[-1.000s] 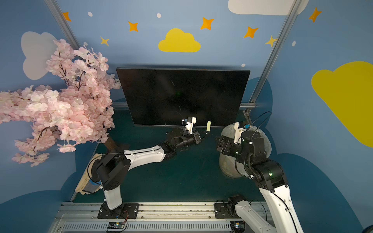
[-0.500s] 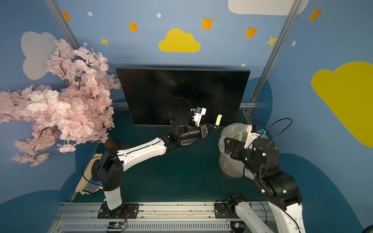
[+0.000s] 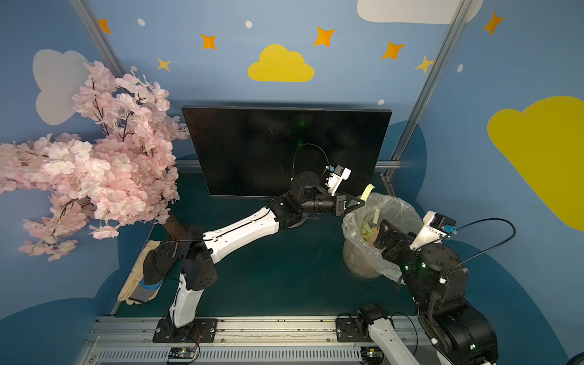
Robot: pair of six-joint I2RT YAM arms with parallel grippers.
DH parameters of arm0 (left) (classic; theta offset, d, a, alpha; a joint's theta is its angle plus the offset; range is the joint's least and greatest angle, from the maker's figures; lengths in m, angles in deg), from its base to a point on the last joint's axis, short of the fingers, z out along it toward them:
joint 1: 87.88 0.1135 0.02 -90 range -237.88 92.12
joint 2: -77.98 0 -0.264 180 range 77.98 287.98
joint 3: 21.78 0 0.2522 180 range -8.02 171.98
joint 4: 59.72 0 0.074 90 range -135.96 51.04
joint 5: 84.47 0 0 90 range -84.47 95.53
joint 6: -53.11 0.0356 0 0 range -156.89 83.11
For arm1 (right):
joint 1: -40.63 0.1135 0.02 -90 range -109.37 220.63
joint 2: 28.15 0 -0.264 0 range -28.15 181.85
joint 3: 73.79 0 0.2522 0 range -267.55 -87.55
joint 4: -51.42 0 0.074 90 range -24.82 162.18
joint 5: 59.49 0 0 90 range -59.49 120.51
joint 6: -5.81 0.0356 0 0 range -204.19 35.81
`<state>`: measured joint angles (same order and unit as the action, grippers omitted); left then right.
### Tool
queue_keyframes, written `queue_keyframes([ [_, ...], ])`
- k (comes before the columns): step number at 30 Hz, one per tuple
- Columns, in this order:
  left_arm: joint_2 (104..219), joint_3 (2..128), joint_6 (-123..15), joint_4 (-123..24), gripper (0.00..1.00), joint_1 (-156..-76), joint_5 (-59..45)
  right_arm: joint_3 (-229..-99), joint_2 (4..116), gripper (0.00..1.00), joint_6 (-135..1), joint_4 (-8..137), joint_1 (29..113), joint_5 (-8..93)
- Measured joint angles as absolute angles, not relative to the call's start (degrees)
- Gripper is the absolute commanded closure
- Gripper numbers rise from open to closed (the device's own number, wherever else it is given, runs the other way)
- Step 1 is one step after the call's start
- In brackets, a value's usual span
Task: Remove the sticky note from the monitor
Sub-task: Place the sticky note in the trash bin.
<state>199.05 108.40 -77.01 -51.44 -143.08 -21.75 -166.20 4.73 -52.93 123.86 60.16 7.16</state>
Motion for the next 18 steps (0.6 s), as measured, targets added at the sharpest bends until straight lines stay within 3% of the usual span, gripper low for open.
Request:
queue_keyframes([
  [4, 201.57, 112.97, -75.31, -46.43, 0.94, -144.13, -22.43, -165.98, 4.32, 0.13, -52.47, 124.36, 60.16, 5.00],
  [8, 202.94, 115.75, -72.36, -40.94, 0.84, -145.07, -22.32, -164.65, 4.32, 0.13, -51.77, 124.89, 60.18, 4.08],
  [18, 205.87, 122.50, -67.98, -32.68, 0.37, -145.33, -22.13, -163.93, 4.32, 0.13, -50.52, 125.91, 60.18, 3.73],
])
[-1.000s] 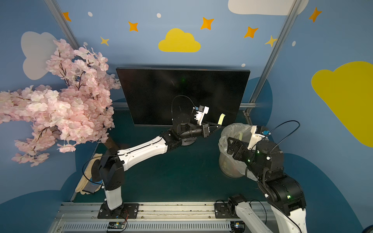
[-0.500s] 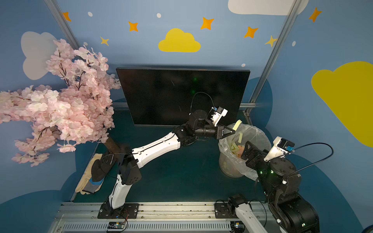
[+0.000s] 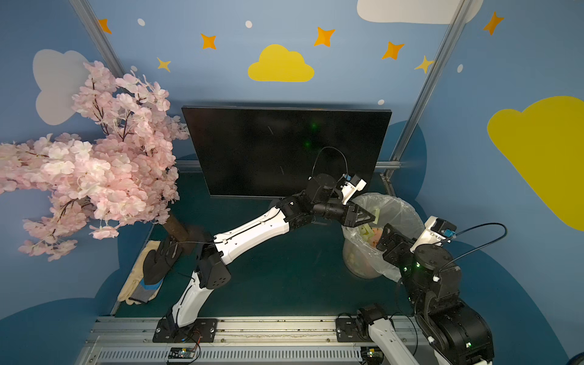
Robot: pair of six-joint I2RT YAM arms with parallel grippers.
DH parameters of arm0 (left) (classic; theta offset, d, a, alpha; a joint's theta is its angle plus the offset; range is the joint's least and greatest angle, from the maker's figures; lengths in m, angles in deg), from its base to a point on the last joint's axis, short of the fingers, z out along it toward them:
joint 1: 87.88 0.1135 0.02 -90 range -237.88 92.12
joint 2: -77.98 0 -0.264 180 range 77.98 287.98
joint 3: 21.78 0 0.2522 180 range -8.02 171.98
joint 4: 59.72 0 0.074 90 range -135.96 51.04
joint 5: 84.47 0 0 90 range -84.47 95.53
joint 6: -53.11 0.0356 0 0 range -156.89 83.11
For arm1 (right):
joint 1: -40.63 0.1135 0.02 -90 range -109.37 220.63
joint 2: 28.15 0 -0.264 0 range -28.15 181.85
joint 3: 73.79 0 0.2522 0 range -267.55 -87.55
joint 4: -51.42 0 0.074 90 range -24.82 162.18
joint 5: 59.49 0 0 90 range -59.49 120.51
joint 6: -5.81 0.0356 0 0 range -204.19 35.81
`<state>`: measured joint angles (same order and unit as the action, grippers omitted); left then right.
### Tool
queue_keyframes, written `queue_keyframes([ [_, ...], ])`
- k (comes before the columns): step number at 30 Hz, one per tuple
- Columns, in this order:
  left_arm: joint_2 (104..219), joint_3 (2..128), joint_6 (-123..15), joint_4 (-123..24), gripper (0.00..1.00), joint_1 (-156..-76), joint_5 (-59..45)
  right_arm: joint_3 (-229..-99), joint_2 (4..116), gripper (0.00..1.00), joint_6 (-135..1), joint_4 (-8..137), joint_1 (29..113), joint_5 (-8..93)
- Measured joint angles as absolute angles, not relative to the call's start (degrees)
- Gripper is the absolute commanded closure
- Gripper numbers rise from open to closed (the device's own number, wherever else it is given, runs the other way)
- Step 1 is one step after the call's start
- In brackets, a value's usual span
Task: Remove the sticky note from the monitor
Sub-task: Place the sticky note in the trash bin.
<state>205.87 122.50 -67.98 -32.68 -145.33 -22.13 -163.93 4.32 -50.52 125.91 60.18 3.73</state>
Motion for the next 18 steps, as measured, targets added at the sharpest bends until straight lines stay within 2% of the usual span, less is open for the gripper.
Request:
queue_keyframes([
  [3, 206.18, 124.42, -66.76, -31.22, 0.17, -145.31, -21.86, -163.93, 4.32, 0.13, -50.35, 125.91, 60.18, 3.73],
  [4, 206.22, 125.21, -66.34, -30.89, 0.02, -145.29, -21.73, -163.93, 4.32, 0.13, -50.33, 125.91, 60.18, 3.73],
  [12, 206.00, 131.24, -63.28, -26.63, 0.00, -145.20, -19.72, -163.93, 4.38, 0.13, -50.04, 125.91, 60.18, 3.73],
  [18, 205.78, 135.05, -60.03, -15.85, 0.00, -144.26, -15.35, -163.97, 5.67, 0.13, -49.95, 125.94, 60.18, 4.36],
])
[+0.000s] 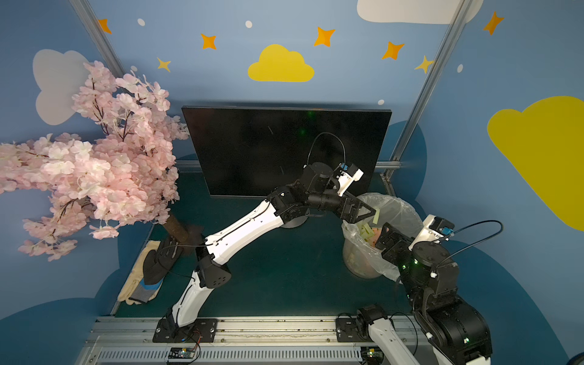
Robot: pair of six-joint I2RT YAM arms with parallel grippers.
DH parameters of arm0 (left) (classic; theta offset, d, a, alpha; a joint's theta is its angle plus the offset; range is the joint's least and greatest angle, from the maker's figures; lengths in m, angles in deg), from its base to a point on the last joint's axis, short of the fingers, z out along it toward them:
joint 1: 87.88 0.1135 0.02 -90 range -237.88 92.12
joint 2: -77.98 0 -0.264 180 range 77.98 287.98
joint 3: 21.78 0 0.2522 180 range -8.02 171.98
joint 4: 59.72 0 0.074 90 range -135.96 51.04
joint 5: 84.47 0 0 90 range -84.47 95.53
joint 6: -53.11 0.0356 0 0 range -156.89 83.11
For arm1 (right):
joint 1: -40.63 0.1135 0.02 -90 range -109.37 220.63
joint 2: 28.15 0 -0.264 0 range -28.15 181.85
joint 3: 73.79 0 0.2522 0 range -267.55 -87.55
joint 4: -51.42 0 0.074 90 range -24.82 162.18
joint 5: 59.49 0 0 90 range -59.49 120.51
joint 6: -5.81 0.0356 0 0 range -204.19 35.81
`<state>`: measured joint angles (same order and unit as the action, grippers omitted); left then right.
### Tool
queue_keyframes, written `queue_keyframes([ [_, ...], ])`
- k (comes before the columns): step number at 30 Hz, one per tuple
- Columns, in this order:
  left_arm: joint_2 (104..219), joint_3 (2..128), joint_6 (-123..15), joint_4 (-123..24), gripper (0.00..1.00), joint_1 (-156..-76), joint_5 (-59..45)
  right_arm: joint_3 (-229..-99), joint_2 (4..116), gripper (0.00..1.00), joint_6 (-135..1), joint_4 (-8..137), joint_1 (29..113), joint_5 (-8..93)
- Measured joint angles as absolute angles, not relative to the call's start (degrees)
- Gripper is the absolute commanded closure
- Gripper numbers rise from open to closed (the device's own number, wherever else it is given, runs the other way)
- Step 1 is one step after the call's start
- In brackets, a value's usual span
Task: Remove the sticky note from the monitor
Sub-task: Place the sticky note in the trash bin, then move the trash bin to the center of the board.
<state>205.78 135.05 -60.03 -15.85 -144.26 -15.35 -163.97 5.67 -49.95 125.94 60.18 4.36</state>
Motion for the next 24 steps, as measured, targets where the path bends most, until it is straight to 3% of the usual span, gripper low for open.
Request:
queue_keyframes([
  [8, 207.29, 140.97, -57.47, -1.49, 0.00, -142.40, -10.91, -164.39, 9.65, 0.13, -50.15, 125.85, 60.18, 7.47],
  [21, 215.93, 145.14, -56.12, 4.04, 0.00, -144.44, -6.83, -163.53, 10.26, 0.13, -49.69, 124.80, 60.16, 12.89],
  [24, 215.95, 146.45, -55.85, 4.23, 0.09, -144.96, -5.56, -163.01, 10.57, 0.13, -49.47, 124.52, 60.16, 13.83],
])
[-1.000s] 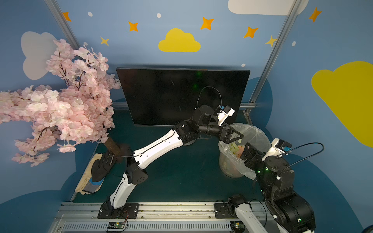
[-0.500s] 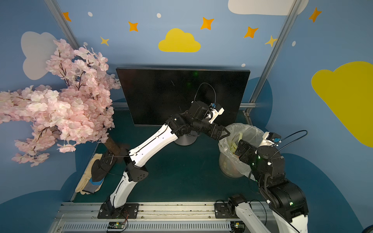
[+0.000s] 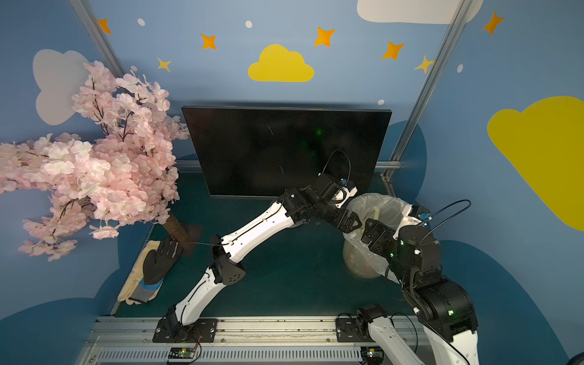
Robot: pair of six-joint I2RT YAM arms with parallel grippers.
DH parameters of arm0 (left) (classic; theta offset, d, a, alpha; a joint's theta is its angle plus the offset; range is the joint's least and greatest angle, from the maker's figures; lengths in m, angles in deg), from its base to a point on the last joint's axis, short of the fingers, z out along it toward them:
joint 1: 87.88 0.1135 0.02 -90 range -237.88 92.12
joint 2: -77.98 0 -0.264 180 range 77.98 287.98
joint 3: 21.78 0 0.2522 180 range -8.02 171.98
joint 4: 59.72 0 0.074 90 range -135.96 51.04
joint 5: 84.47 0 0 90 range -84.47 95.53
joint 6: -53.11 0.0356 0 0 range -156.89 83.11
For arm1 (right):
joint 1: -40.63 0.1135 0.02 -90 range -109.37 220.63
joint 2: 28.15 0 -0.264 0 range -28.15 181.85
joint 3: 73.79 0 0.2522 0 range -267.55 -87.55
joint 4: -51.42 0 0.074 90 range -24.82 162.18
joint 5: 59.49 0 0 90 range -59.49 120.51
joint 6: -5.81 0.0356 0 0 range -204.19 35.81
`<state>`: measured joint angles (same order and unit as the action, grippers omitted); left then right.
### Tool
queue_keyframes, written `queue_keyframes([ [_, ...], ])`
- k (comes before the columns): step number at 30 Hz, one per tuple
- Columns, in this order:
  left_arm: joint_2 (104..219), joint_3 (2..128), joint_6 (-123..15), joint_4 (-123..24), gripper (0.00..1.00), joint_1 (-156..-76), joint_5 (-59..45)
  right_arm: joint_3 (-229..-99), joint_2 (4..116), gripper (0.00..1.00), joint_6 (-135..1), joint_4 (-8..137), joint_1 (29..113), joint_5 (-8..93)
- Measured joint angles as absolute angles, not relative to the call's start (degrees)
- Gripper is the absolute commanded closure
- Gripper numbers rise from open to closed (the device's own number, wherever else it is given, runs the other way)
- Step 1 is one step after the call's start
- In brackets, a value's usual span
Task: Remove the sticky note from the monitor
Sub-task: Move the trash bin to the center of the board.
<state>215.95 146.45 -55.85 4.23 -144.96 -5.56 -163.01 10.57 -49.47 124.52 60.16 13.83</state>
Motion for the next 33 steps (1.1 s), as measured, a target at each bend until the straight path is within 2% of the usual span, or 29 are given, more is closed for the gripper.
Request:
queue_keyframes([
  [3, 215.95, 146.83, -55.50, 4.12, 0.31, -145.24, -4.73, -162.88, 11.01, 0.13, -49.43, 124.10, 60.16, 14.33],
  [5, 215.95, 146.83, -55.15, 3.67, 0.41, -145.33, -4.51, -162.75, 11.16, 0.13, -49.41, 123.90, 60.16, 14.57],
  [9, 215.95, 146.87, -54.80, 2.81, 0.45, -145.53, -4.01, -162.51, 11.20, 0.13, -49.15, 123.68, 60.16, 15.01],
  [13, 215.97, 146.87, -54.61, 2.53, 0.36, -145.53, -3.79, -162.48, 11.20, 0.13, -48.84, 123.66, 60.16, 15.09],
  [16, 216.04, 146.87, -54.65, 2.44, 0.35, -145.53, -3.81, -162.48, 11.20, 0.13, -48.62, 123.68, 60.16, 15.09],
  [19, 216.47, 147.11, -54.91, 2.11, 0.44, -145.53, -4.05, -162.48, 11.20, 0.13, -48.60, 123.68, 60.16, 15.09],
  [25, 217.59, 148.12, -55.61, 0.17, 0.66, -145.64, -4.90, -162.48, 11.20, 0.13, -48.62, 123.68, 60.18, 15.05],
  [33, 217.83, 148.12, -55.09, -0.40, 0.78, -145.33, -4.97, -162.48, 11.20, 0.13, -48.64, 123.68, 60.16, 14.99],
])
